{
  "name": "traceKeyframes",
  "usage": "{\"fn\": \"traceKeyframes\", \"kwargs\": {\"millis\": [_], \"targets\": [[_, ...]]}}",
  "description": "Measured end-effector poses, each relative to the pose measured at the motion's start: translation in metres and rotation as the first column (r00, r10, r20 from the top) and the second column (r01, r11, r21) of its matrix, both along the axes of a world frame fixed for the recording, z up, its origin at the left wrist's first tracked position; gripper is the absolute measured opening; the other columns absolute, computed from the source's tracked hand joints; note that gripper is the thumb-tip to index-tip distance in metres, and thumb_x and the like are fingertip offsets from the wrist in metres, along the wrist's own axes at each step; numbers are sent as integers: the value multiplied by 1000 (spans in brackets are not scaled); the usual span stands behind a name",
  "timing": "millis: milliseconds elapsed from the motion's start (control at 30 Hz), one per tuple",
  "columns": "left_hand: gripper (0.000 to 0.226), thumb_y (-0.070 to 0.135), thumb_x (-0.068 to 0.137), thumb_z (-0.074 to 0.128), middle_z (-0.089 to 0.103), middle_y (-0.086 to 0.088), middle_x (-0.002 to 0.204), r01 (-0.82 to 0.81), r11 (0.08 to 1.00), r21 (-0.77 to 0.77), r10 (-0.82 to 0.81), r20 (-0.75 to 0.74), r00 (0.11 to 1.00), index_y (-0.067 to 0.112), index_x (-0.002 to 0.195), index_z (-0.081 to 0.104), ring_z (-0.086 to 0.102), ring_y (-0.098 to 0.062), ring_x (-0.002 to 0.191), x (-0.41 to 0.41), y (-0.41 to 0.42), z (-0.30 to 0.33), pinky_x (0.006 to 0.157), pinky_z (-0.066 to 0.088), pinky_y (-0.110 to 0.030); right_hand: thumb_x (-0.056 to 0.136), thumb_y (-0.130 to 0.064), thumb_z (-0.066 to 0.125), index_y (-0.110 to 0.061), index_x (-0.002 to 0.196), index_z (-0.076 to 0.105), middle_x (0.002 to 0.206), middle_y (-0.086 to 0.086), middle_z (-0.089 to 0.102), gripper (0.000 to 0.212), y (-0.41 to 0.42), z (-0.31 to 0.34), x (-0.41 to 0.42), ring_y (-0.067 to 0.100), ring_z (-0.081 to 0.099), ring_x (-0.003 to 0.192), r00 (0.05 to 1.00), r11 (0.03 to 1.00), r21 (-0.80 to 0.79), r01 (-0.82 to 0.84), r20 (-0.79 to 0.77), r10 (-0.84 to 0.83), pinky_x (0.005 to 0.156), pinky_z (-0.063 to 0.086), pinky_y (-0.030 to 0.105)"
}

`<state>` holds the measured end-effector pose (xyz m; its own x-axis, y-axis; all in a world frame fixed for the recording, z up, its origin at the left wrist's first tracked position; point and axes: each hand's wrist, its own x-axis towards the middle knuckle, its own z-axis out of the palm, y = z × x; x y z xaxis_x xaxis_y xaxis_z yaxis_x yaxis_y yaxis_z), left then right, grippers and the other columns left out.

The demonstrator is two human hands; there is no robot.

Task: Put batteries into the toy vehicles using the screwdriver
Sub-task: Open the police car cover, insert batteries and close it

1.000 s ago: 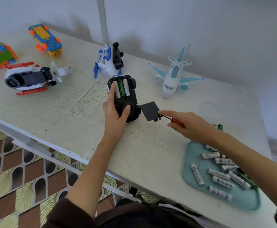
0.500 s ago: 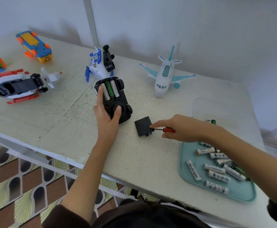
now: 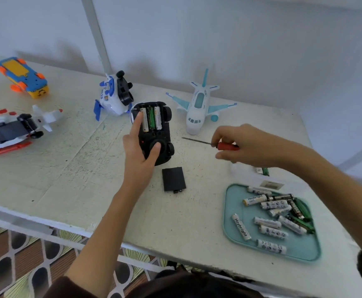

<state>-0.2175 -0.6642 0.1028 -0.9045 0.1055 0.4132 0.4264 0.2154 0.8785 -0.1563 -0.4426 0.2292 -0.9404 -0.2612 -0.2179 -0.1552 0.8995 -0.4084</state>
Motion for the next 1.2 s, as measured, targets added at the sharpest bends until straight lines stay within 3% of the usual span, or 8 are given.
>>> {"fn": "traceKeyframes", "kwargs": {"millis": [133,233,433,567,733,800,933,1200], "targets": [[67,19,90,55,35,23,119,88,996,1,-88,-48,995,42,143,21,39,13,115,-4,25,17,104,33,-26,91,-26,55,-21,97,51,81,-4,59,9,6,4,3,3,52,68,968,997,-60,54,-243,-67,66,44,27],[68,19,92,55,34,21,122,153,988,-1,-153,-86,985,39,147,21,40,10,116,-7,46,25,106,35,-30,91,-27,54,-17,100,53,78,-5,58,13,13,0,8,4,48,65,947,994,-63,88,-304,-103,65,43,30],[67,12,93,54,32,20,123,299,954,32,-294,-113,949,39,144,19,39,16,117,-2,84,39,104,35,-24,91,-24,53,-14,103,55,73,1,60,15,32,-7,26,20,52,65,884,967,-134,219,-393,-254,67,48,40],[68,13,92,54,33,20,120,335,941,40,-328,-124,936,50,139,21,39,15,115,2,106,44,103,35,-25,92,-24,52,-13,100,53,68,5,59,13,43,-11,38,20,49,59,847,946,-144,289,-423,-323,63,48,42],[67,21,90,53,33,22,121,379,925,23,-376,-78,923,56,139,22,39,5,117,5,125,44,108,38,-39,91,-24,54,-15,96,54,62,0,55,10,56,-12,48,15,46,55,811,916,-178,361,-425,-402,61,48,41],[67,21,90,53,32,22,120,390,921,17,-388,-71,919,55,139,22,39,9,115,5,129,45,107,37,-36,90,-24,55,-16,95,54,63,1,57,9,60,-12,51,14,46,54,802,907,-189,377,-422,-422,61,48,40],[69,11,93,54,30,22,119,394,919,-13,-393,-108,913,50,139,20,34,21,110,6,135,44,97,31,-9,90,-23,55,-15,96,55,65,3,59,10,64,-13,55,14,46,55,794,896,-191,401,-414,-444,63,49,40],[68,21,91,52,31,21,120,421,907,-4,-420,-66,905,53,140,18,38,14,111,7,143,43,100,35,-21,91,-22,54,-14,96,55,62,0,55,10,70,-16,58,14,45,54,786,885,-182,429,-407,-464,62,47,38]]}}
